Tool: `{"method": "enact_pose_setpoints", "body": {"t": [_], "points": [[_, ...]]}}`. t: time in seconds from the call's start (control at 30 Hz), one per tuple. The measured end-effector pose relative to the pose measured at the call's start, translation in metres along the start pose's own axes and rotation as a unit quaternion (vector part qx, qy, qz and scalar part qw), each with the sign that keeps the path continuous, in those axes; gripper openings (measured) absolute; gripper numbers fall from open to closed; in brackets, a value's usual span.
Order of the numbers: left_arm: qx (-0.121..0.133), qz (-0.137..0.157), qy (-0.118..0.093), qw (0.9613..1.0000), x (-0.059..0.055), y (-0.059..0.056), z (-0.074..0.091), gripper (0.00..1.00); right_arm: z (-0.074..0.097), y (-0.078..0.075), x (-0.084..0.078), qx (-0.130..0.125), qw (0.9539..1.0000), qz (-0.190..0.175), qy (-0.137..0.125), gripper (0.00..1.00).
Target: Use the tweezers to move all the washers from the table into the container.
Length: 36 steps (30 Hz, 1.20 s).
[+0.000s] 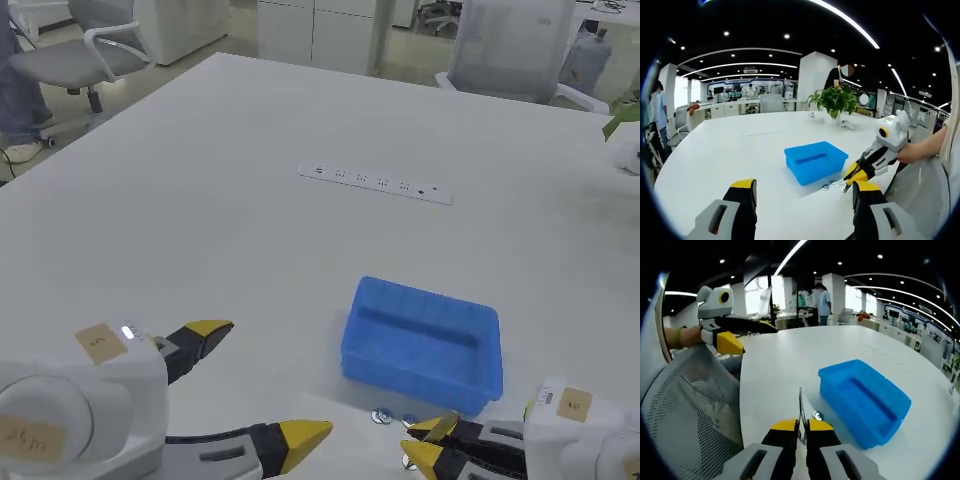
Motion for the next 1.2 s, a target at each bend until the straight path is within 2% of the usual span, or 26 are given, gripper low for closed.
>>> {"method": "enact_pose_setpoints", "body": {"t": [0.03,0.07,0.13,0.23,0.47,0.63,0.8,0.87,1.03,1.2], "points": [[0.002,0.001,-0.001,1.0,0.0,0.001,0.0,0.8,0.0,-0.002,0.001,-0.002,1.0,-0.008,-0.004,0.02],[0.003,0.002,-0.002,1.0,0.0,0.001,0.001,0.8,-0.001,-0.005,0.001,-0.002,0.9993,-0.036,-0.01,0.02],[0.006,0.004,-0.003,1.0,0.001,0.002,0.001,0.8,0.001,-0.008,0.003,-0.002,0.9983,-0.056,-0.016,0.02],[0.012,0.007,-0.005,0.9999,0.001,0.004,0.002,0.79,0.008,-0.012,0.016,0.002,0.9945,-0.092,-0.049,0.02],[0.015,0.008,-0.008,0.9998,0.001,0.005,0.002,0.79,0.022,-0.025,0.041,0.007,0.9944,-0.088,-0.058,0.02],[0.017,0.007,-0.007,0.9998,0.001,0.006,0.002,0.79,0.029,-0.038,0.053,0.004,0.9938,-0.089,-0.067,0.02],[0.019,0.01,-0.009,0.9997,0.001,0.006,0.002,0.78,0.036,-0.051,0.066,0.003,0.9896,-0.11,-0.093,0.02],[0.023,0.012,-0.008,0.9996,0.001,0.008,0.003,0.78,0.037,-0.062,0.069,-0.002,0.9873,-0.123,-0.101,0.02],[0.044,0.022,-0.011,0.9987,0.001,0.016,0.005,0.78,0.033,-0.09,0.067,-0.026,0.9844,-0.15,-0.089,0.02],[0.033,0.027,-0.014,0.999,0.001,0.013,0.005,0.77,0.022,-0.112,0.052,-0.049,0.9833,-0.166,-0.057,0.03]]}}
Point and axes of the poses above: the centre of the closed fingertips' face, and the gripper's own axes: z roughly backward along the fingers, y roughly to its left, x roughly out of its top, the point moved 3 cm from there along z, roughly backward along the fingers, and after that the axes turned 3 degrees about x, right-handed, at the moved point
